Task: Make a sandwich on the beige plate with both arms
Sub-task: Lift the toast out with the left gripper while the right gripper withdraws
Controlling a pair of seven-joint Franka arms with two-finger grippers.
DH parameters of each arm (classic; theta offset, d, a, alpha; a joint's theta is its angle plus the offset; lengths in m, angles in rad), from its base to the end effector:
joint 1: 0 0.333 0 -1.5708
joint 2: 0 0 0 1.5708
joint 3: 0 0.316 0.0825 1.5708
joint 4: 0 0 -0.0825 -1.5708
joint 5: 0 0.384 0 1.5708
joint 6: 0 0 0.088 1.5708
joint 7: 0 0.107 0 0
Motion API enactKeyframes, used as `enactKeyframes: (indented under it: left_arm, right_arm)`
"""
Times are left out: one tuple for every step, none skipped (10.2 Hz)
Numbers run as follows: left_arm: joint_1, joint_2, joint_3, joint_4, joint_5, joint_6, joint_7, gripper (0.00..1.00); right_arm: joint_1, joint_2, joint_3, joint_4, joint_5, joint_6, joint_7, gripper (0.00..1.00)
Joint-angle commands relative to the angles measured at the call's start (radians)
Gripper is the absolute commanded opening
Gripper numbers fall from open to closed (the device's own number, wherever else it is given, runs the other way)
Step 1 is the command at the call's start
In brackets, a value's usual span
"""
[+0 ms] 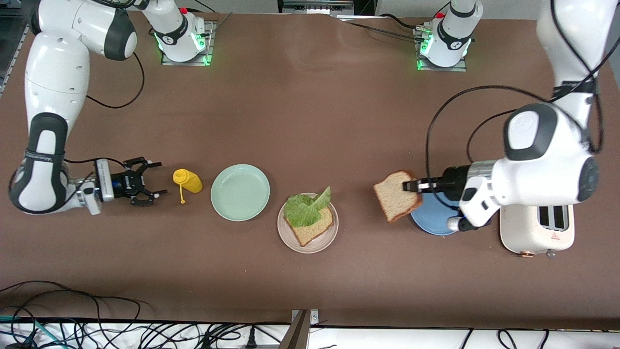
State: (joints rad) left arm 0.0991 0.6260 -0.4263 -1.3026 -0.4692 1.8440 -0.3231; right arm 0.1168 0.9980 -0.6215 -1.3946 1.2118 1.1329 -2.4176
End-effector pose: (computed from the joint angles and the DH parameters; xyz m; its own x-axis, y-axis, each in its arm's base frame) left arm 0.6925 -0.1963 0.4155 0.9508 0.1030 -0.2921 0.2596 -0.7795 0.5701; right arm 0.6282 -0.1096 0.1679 0.0854 0.4238 0.9017 0.9433 0.2571 -0.2102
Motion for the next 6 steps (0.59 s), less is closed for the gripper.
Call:
enactKeyframes:
  left_arm:
    - [-0.079,0.061,0.004,0.022,-0.066,0.128,-0.089,0.0]
    - [-0.12,0.086,0.004,0.02,-0.087,0.22,-0.141,0.0]
    - [-0.157,0.095,0.006,0.017,-0.115,0.283,-0.172,0.0]
    - [-0.186,0.109,0.007,0.016,-0.121,0.329,-0.209,0.0]
    - [-0.214,0.118,0.009,0.014,-0.118,0.362,-0.246,0.0]
    - [-0.241,0.13,0.012,0.014,-0.117,0.403,-0.27,0.0]
  right_arm:
    - [0.001,-0.05,-0.056,0.022,-0.028,-0.064,0.224,1.0]
    - [0.001,-0.064,-0.061,0.051,-0.026,-0.082,0.353,1.0]
    - [0.0,-0.076,-0.063,0.086,-0.026,-0.111,0.502,1.0]
    - [0.0,-0.093,-0.063,0.101,-0.022,-0.126,0.637,1.0]
    - [0.003,-0.108,-0.06,0.121,-0.02,-0.125,0.767,1.0]
    - [0.018,-0.133,-0.06,0.146,-0.017,-0.116,0.893,1.0]
